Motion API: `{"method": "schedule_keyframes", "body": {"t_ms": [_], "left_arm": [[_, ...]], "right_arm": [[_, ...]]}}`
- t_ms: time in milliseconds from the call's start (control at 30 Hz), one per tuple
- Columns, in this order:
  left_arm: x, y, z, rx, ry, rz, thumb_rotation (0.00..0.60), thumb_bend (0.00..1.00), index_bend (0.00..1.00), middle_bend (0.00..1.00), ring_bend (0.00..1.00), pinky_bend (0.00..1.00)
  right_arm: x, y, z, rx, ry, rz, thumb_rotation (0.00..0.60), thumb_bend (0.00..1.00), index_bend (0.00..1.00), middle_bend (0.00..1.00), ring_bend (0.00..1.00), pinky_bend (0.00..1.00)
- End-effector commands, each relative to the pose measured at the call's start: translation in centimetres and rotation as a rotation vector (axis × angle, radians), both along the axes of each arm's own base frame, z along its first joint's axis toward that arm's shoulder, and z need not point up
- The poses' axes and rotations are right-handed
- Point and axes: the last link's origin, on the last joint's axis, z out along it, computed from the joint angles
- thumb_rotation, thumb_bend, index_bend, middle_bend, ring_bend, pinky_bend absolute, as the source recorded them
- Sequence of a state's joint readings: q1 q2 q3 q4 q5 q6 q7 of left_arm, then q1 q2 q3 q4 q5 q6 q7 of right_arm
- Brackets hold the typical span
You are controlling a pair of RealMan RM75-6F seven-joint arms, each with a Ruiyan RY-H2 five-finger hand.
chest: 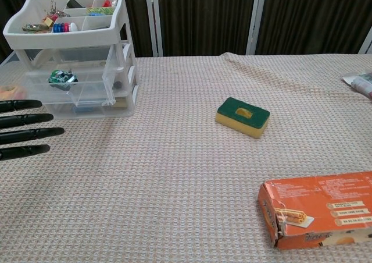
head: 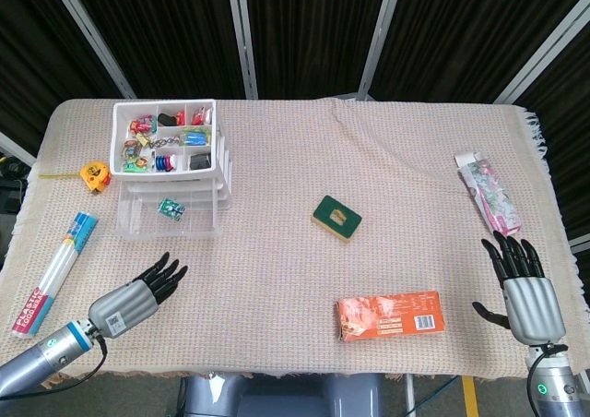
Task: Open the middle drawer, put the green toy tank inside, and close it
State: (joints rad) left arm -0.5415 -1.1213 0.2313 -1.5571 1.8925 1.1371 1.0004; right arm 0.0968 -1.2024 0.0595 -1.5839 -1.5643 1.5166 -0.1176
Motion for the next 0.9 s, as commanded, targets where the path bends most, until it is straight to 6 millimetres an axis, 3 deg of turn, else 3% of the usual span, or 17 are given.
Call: {"method": "schedule_keyframes", "body": {"t_ms": [33,900], "left_arm": [[0.1,0.5,-0.5,0.005,0.020,-0.004,0.600,1.00,0.15,0.00,0.00,0.07],[1.2,5.3,-1.2,0.145,0.017,0.065,0.600,1.00,0.15,0.00,0.00,0.07]], "right_arm": [[0.0,0.0,0.0,0.000,0.000,-0.001,0.600,0.01,0.09,0.00,0.00,0.00],[0.0,0.0,0.0,-0.001,-0.001,0.002,0.600,0.01,0.09,0.00,0.00,0.00]]}}
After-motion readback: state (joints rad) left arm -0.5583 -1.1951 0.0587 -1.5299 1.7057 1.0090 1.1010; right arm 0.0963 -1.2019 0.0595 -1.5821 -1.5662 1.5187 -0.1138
